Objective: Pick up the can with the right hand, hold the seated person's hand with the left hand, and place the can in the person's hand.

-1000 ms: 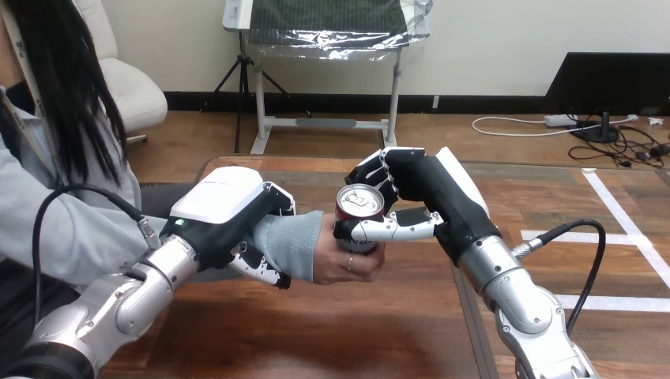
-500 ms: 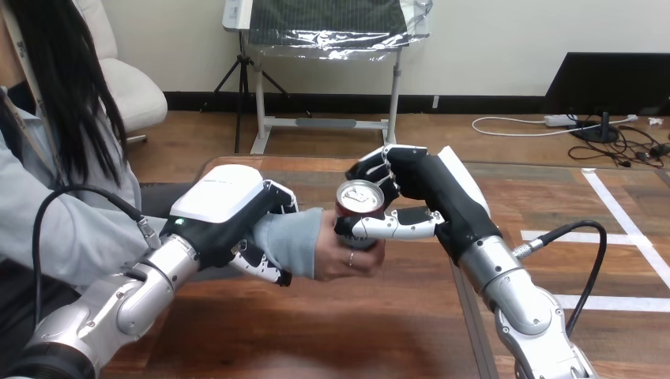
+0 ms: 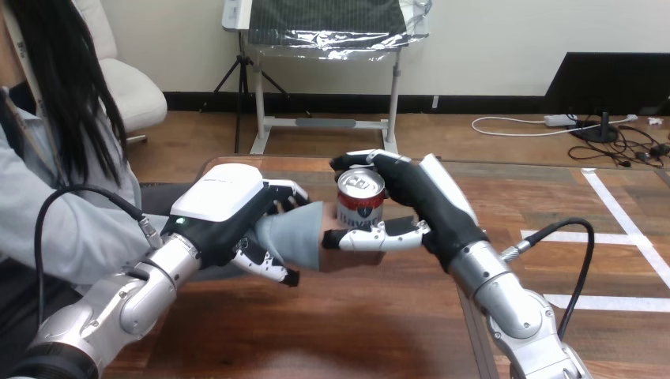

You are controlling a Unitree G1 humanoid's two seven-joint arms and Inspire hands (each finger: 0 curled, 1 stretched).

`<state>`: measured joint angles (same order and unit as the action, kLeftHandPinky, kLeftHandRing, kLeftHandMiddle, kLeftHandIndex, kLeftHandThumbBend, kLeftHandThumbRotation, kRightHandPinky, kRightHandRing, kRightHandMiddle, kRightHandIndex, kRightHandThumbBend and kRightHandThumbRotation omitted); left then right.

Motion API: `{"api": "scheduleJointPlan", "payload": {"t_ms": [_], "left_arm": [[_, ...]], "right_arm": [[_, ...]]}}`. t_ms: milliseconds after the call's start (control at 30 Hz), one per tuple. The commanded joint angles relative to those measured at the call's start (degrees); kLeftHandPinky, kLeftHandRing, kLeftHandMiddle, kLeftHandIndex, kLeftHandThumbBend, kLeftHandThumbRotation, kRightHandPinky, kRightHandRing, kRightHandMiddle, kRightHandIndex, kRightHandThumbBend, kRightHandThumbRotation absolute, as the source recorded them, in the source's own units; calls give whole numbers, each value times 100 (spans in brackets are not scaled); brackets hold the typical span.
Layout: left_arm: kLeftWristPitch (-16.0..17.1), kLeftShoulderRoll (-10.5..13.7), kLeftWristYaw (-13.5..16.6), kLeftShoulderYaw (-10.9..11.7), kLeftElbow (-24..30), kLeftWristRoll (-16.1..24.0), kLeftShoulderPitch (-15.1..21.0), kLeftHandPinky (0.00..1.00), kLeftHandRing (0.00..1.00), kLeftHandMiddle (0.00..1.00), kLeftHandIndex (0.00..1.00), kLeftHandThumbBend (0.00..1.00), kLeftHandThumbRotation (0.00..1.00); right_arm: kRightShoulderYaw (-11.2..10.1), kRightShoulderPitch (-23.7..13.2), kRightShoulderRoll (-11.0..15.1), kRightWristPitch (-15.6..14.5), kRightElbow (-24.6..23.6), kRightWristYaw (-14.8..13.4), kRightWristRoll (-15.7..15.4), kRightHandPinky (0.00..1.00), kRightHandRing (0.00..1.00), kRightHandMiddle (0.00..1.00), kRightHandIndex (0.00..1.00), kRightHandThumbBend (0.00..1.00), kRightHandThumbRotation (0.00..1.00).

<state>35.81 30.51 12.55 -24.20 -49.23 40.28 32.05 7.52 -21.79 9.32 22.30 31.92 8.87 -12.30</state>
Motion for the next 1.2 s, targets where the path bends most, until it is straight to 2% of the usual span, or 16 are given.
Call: {"api": "scheduleJointPlan", "payload": {"t_ms": [0,100,400,600,800,1100,1167], "left_arm": [[-88,5,195,165,341,-30,175,80,83,85,89,100,41],[-122,-10,210,179,374,-50,123,86,88,89,93,100,45],[-190,20,339,151,517,37,3,94,97,98,99,100,55],[-218,34,420,142,596,66,-86,97,99,99,100,100,59],[-176,54,758,96,588,211,-146,99,100,100,100,100,64],[-202,64,781,152,759,161,-317,100,100,100,100,100,72],[-129,49,900,167,733,158,-347,100,100,100,100,100,73]], "right_arm": [[14,-320,137,55,-32,-8,-68,89,93,94,97,100,46],[27,-307,172,24,-62,-22,-127,91,96,97,99,100,51],[-23,-268,203,83,-57,17,-76,94,98,99,100,100,60],[-30,-258,235,105,-40,40,-44,95,99,100,100,100,62],[-35,-250,264,153,-7,56,-2,96,100,100,100,100,64],[-52,-238,298,205,57,94,80,97,100,100,100,100,64],[-43,-239,322,220,74,86,55,97,100,100,100,100,64]]}}
